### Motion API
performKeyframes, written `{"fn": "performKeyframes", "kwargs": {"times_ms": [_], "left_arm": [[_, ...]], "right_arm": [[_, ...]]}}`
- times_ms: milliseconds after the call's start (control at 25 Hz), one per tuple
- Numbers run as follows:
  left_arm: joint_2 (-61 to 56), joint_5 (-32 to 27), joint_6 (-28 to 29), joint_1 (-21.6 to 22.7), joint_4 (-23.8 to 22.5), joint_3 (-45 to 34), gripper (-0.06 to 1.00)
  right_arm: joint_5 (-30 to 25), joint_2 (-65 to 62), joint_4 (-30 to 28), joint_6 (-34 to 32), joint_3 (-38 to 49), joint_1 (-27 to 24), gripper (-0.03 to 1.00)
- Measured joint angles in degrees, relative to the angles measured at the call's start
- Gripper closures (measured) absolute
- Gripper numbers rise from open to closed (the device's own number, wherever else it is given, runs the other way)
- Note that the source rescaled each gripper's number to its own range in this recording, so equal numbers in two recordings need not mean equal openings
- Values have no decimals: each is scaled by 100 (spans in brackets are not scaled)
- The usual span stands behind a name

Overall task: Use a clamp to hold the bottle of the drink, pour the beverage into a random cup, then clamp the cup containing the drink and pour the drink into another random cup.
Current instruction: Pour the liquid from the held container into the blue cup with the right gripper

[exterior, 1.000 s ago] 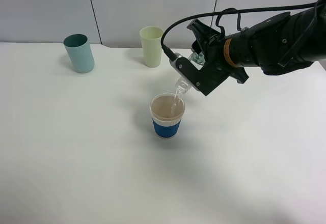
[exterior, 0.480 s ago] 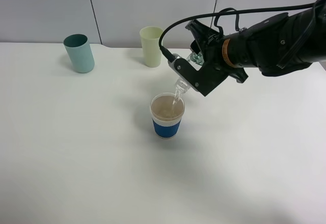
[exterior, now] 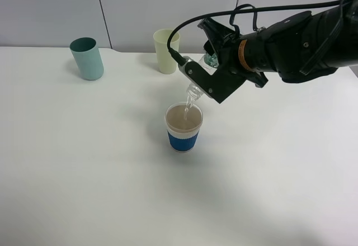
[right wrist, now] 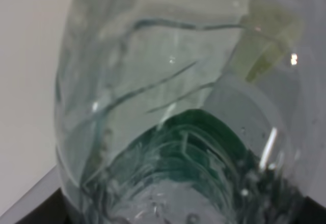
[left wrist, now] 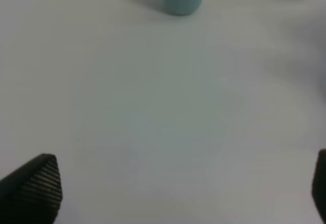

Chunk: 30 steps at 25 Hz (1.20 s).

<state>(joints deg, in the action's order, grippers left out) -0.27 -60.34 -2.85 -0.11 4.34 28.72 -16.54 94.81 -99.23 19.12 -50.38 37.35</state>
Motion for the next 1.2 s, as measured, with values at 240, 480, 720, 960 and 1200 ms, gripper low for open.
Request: {"fn": "performKeyframes", "kwargs": {"times_ms": [240, 480, 720, 960, 1200], "left_arm": [[0, 0, 0, 0, 0, 0, -6], [0, 0, 0, 0, 0, 0, -6], [0, -7, 0, 0, 0, 0, -6], [0, -7, 0, 0, 0, 0, -6], [0, -7, 0, 0, 0, 0, -6]], "right_arm": [[-119, 0, 0, 0, 0, 0, 97], [-124, 0, 0, 0, 0, 0, 97], [-124, 0, 0, 0, 0, 0, 97], [-137, 0, 0, 124, 0, 85, 97], [-137, 0, 0, 638, 0, 96, 97]]}}
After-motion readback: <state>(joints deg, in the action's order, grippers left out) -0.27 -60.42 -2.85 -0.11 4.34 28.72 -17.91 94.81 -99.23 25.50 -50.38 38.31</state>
